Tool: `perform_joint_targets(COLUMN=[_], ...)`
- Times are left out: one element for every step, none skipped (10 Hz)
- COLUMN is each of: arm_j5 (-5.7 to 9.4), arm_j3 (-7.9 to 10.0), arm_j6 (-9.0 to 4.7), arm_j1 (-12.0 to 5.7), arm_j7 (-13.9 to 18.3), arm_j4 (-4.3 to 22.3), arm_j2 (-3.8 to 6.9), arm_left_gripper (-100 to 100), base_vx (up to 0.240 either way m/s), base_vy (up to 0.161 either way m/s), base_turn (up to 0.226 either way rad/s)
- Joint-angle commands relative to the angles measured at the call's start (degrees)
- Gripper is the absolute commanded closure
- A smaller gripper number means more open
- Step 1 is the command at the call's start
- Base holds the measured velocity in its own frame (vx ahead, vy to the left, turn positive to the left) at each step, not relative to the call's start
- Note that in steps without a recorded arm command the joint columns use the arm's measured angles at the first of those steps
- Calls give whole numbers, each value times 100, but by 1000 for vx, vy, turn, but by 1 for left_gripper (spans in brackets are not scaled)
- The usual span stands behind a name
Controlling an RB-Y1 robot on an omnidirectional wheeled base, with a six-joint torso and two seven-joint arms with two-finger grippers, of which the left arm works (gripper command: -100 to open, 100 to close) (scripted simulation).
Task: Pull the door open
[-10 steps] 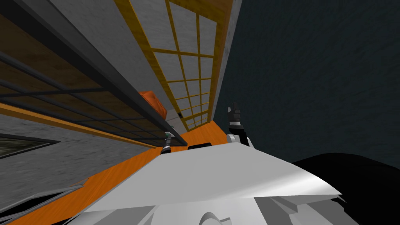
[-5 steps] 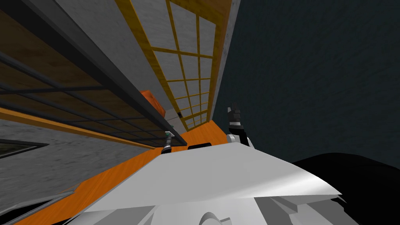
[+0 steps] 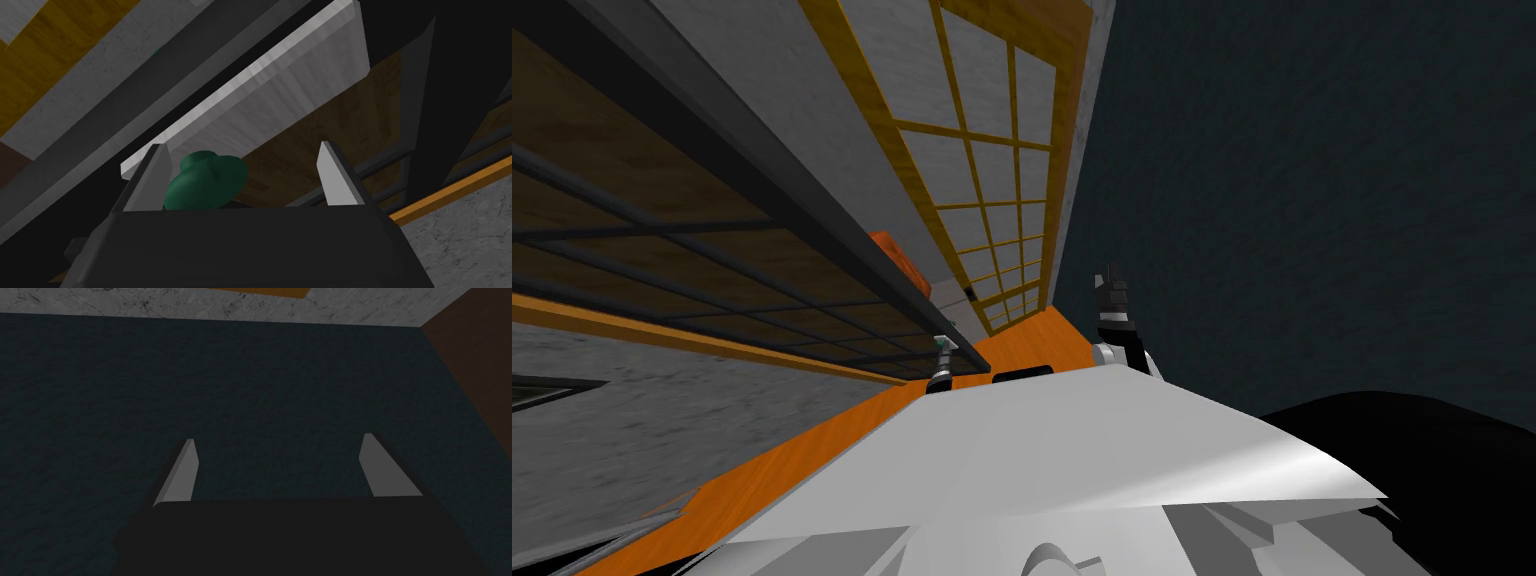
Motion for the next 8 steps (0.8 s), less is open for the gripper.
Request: perform_joint_targets(arm_j5=[109, 158, 158, 208, 257, 306, 306, 363], arm_j3=[36, -4, -4, -44, -83, -123, -123, -169], arm_j6=[92, 89, 89, 87, 84, 82, 82, 79], arm_j1=[84, 79, 79, 75, 70, 65, 65, 60], arm_j7=[286, 442, 490, 692, 857, 1026, 1096, 1304], arm_j4=[-106, -117, -117, -127, -138, -149, -149, -161], arm_j2=[97, 109, 109, 120, 132, 143, 143, 156], arm_left_gripper=[100, 100, 100, 100, 100, 100, 100, 100], base_vx=[-44, -64, -46, -42, -59, -72, -51, -41], base_vy=[23, 53, 31, 16, 21, 44, 39, 22], base_turn=[-90, -110, -54, -69, -110, -101, -62, -71])
